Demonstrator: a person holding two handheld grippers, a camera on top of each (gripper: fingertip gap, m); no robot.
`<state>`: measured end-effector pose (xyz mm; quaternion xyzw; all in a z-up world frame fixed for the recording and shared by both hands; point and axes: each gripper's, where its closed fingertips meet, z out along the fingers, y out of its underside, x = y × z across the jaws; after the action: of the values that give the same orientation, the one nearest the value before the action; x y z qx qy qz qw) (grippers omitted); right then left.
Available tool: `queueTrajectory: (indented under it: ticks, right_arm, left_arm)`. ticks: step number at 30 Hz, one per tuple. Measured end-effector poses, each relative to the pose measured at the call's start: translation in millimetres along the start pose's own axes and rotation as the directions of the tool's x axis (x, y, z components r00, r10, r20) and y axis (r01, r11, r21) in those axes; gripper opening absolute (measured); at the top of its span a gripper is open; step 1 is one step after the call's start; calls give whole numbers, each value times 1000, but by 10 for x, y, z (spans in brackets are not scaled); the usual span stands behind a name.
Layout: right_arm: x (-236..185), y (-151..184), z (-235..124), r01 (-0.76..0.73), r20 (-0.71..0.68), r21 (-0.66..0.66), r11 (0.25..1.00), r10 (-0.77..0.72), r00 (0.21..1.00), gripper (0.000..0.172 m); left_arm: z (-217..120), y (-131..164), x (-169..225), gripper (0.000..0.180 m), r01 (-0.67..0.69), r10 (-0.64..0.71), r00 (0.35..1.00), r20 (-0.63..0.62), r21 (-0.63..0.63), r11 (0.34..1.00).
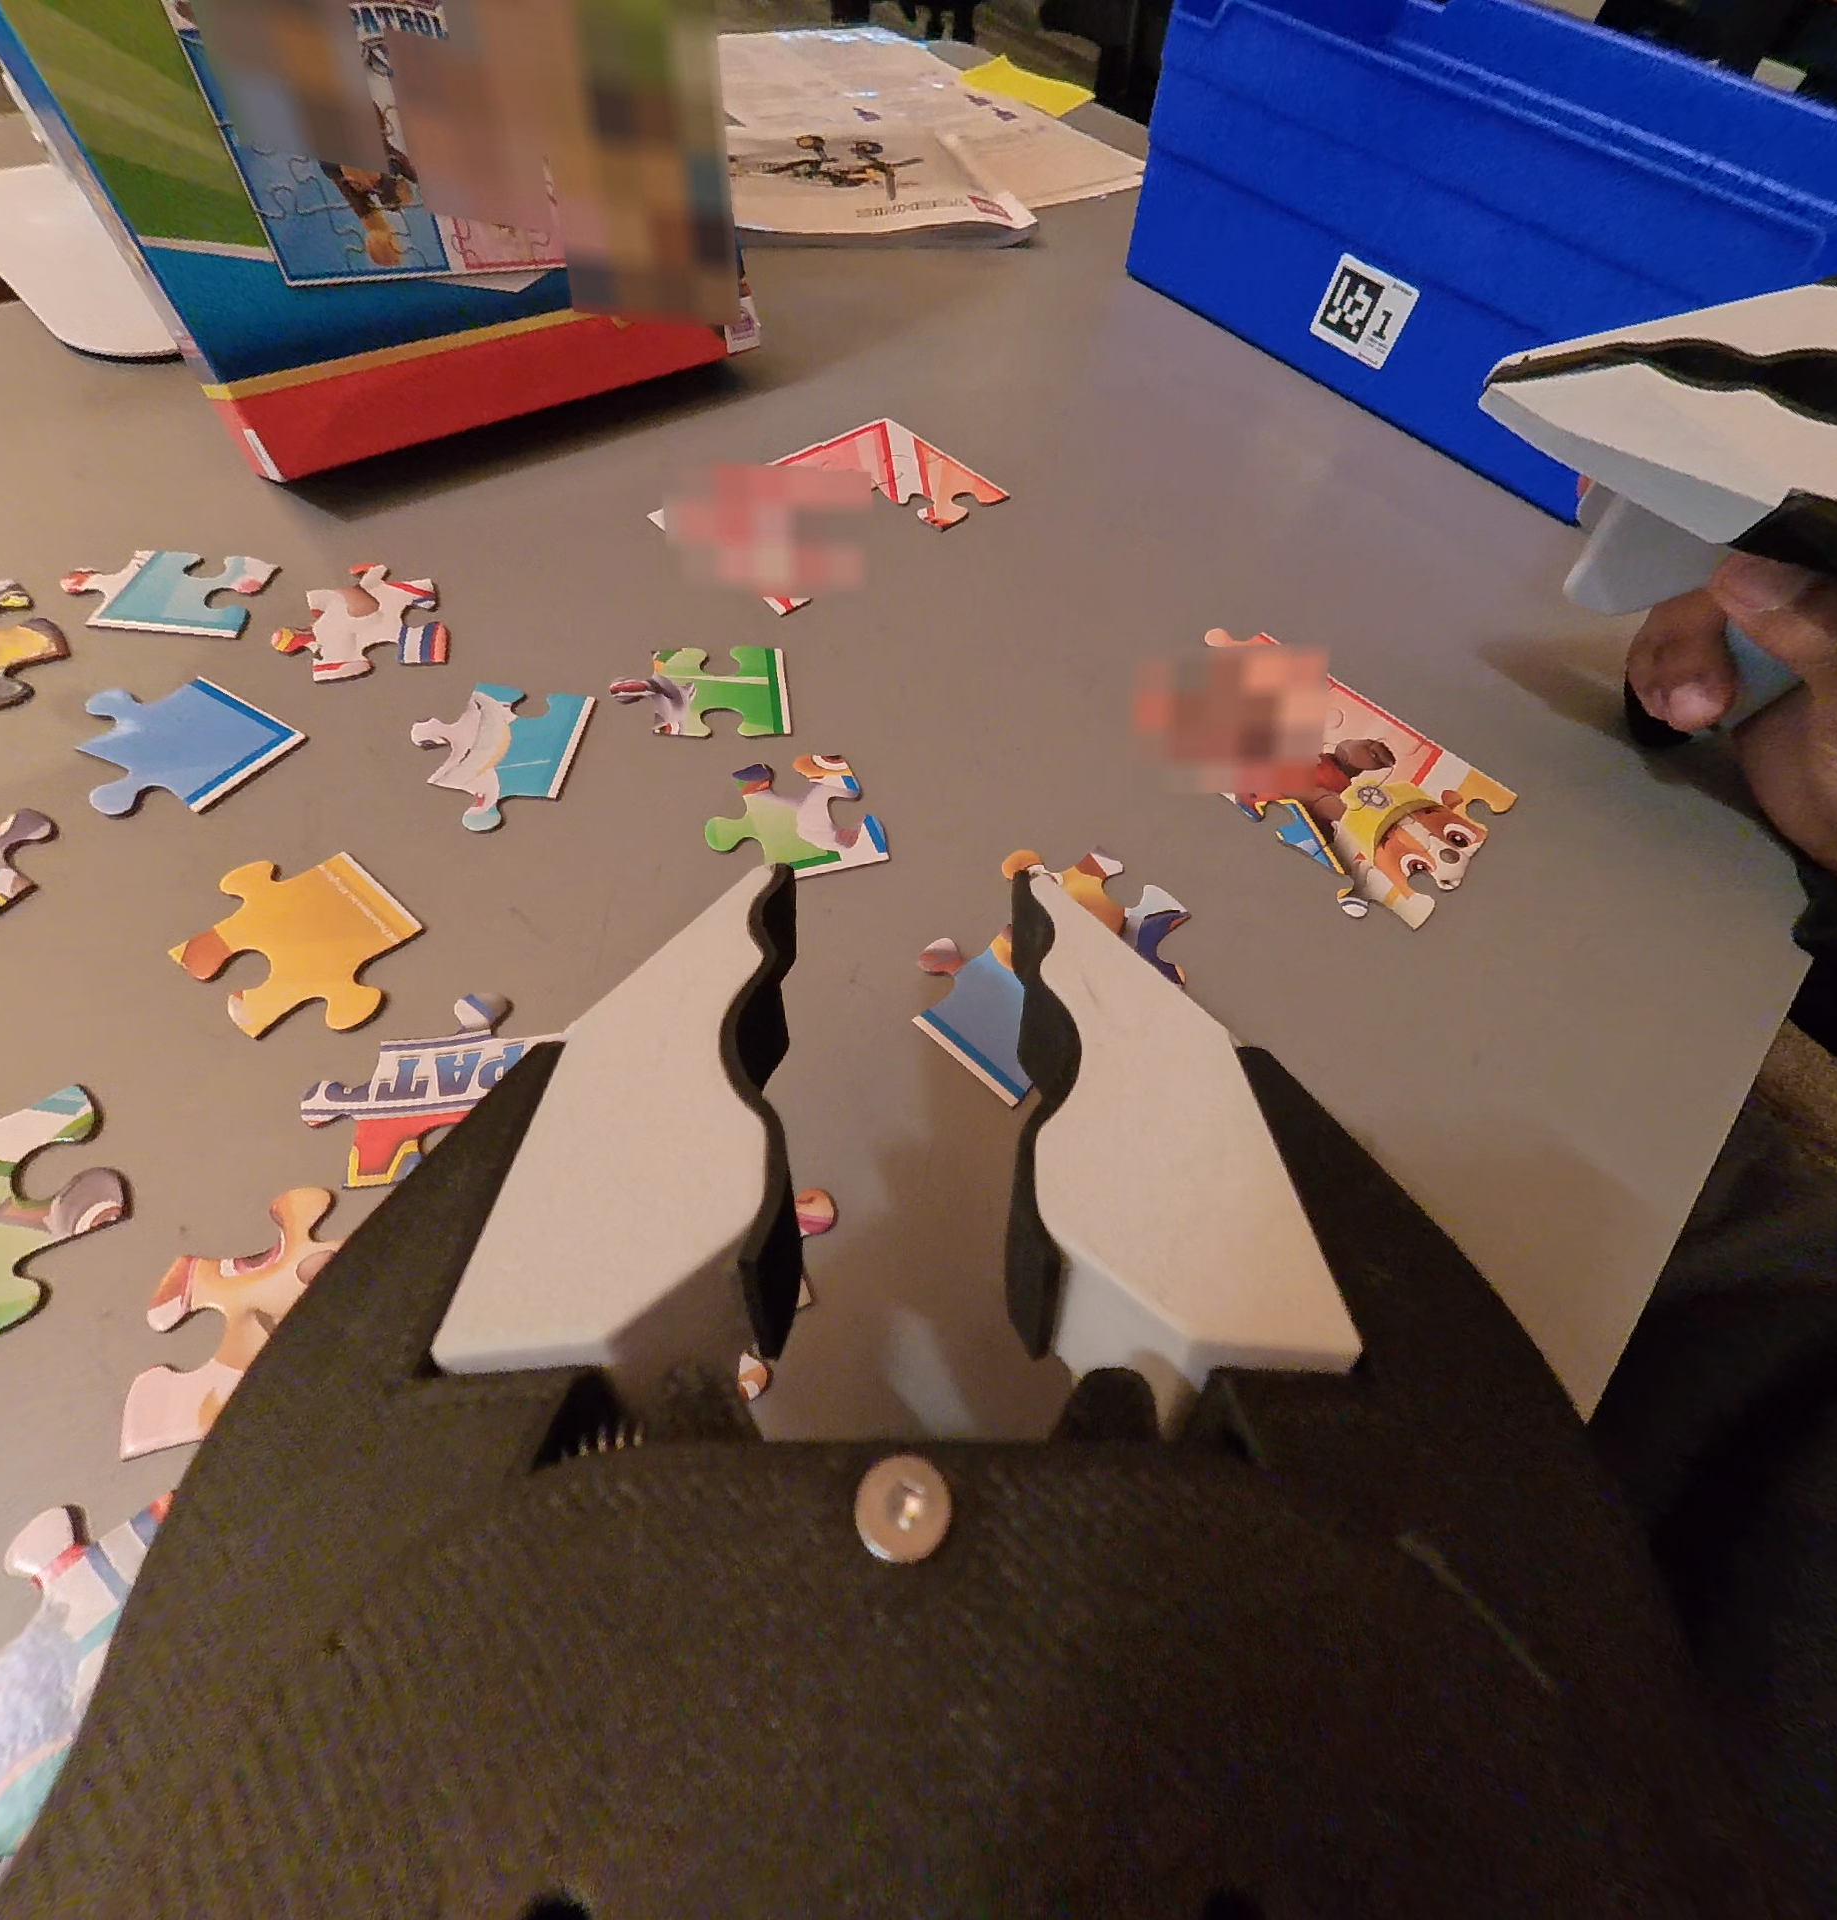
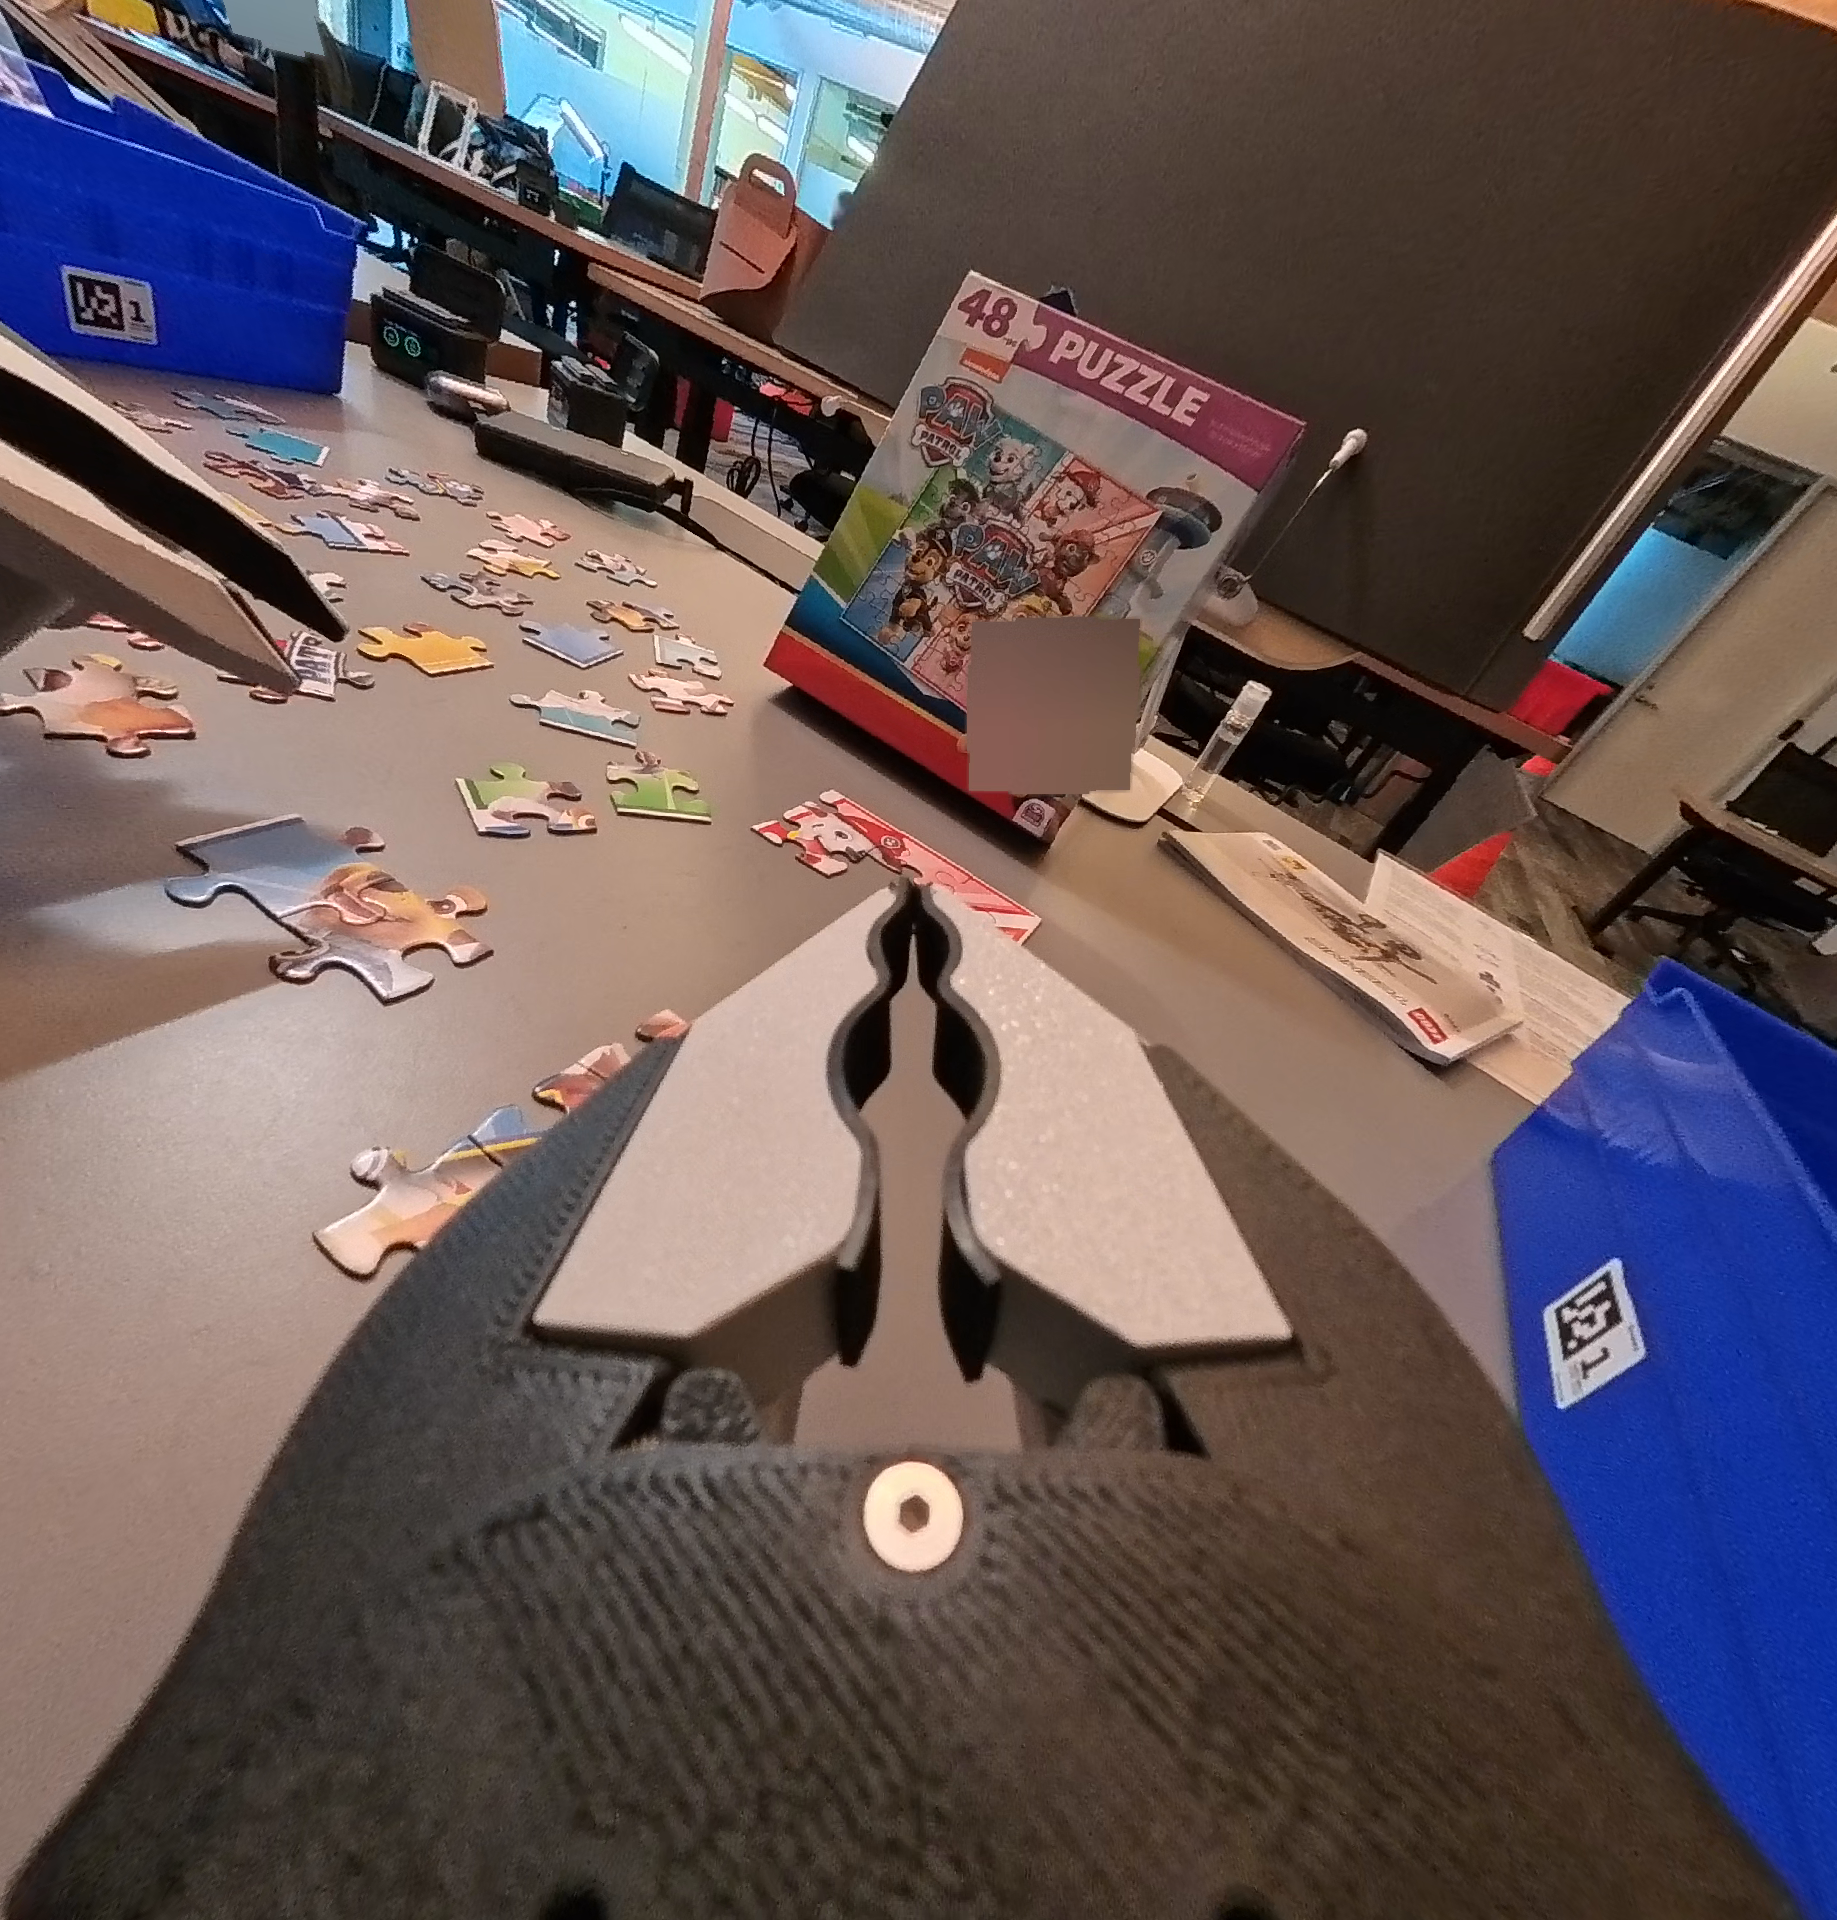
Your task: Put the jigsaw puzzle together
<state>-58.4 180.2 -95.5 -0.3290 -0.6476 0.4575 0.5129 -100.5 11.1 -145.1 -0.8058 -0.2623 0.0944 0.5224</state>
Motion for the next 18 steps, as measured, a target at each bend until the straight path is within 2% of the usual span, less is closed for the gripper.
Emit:
queueTrajectory:
  ticks: [18]
  right_arm:
    - [-8,-2,-1,7,-1,1,1000,-7,1000,0]
  left_arm:
    - [10,12,-9,40,-5,6,1000,12,-10,1000]
